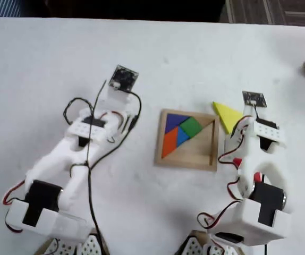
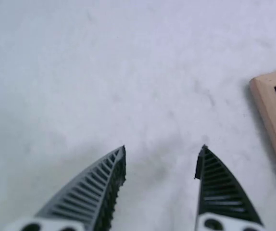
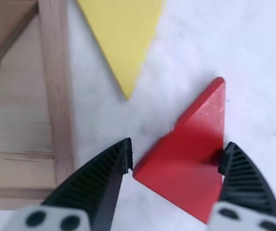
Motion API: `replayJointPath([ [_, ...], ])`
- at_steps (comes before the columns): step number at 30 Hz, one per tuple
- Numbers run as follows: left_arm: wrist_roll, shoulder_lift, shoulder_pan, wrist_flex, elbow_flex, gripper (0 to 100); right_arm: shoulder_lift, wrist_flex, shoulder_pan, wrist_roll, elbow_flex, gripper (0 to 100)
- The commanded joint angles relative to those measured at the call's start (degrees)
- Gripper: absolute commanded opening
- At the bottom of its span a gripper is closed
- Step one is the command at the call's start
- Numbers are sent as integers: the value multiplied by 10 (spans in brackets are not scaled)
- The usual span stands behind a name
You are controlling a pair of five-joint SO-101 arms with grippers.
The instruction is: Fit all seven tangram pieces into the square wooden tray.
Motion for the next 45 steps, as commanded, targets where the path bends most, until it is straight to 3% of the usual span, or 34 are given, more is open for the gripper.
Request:
replayJointPath([
  [1,-7,-3,-7,-11,-24,241,-24,-7,2,-6,-1,276],
  [12,-7,36,-4,-10,-45,241,-7,-7,24,-5,-5,233],
  [25,-3,89,-7,46,-120,238,-30,16,15,33,5,293],
  [32,-3,89,-7,46,-120,238,-115,-31,15,36,91,309],
  [45,-3,90,-7,45,-120,238,-12,29,20,33,0,308],
])
